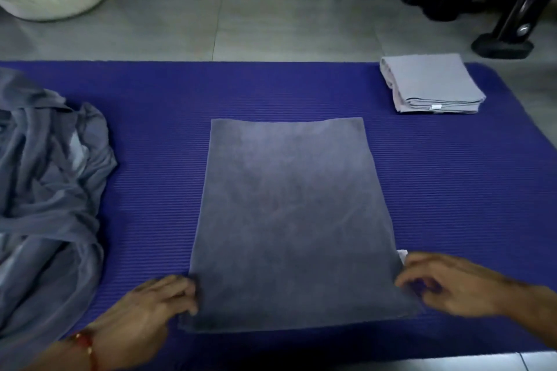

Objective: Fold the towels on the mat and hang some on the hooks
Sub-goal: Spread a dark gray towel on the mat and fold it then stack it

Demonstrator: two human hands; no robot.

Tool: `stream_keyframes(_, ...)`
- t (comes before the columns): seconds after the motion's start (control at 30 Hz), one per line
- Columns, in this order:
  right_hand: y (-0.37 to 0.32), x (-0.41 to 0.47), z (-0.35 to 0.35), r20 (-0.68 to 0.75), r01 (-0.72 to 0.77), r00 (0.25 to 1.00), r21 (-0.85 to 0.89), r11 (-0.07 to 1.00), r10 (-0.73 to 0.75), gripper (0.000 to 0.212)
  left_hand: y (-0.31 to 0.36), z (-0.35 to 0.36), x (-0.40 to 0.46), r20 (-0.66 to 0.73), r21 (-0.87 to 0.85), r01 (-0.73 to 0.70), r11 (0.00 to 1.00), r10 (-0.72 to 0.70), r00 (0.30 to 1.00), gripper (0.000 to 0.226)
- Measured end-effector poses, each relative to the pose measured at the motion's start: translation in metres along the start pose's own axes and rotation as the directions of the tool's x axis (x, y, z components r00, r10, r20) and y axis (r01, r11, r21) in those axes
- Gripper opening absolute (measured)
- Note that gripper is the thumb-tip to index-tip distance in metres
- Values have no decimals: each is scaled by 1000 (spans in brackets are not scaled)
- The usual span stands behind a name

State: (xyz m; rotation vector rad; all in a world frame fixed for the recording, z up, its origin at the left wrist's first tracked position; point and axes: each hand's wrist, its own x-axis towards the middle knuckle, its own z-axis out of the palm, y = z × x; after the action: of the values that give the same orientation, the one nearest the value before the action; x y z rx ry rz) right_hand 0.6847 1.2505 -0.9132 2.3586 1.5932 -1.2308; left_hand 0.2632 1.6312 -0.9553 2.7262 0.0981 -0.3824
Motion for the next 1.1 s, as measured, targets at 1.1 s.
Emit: stream_keyframes(1.1,69,253,-193,-651,87,556,664,743,517,20,-175,-192,282,113,-814,468,345,-696,709,23)
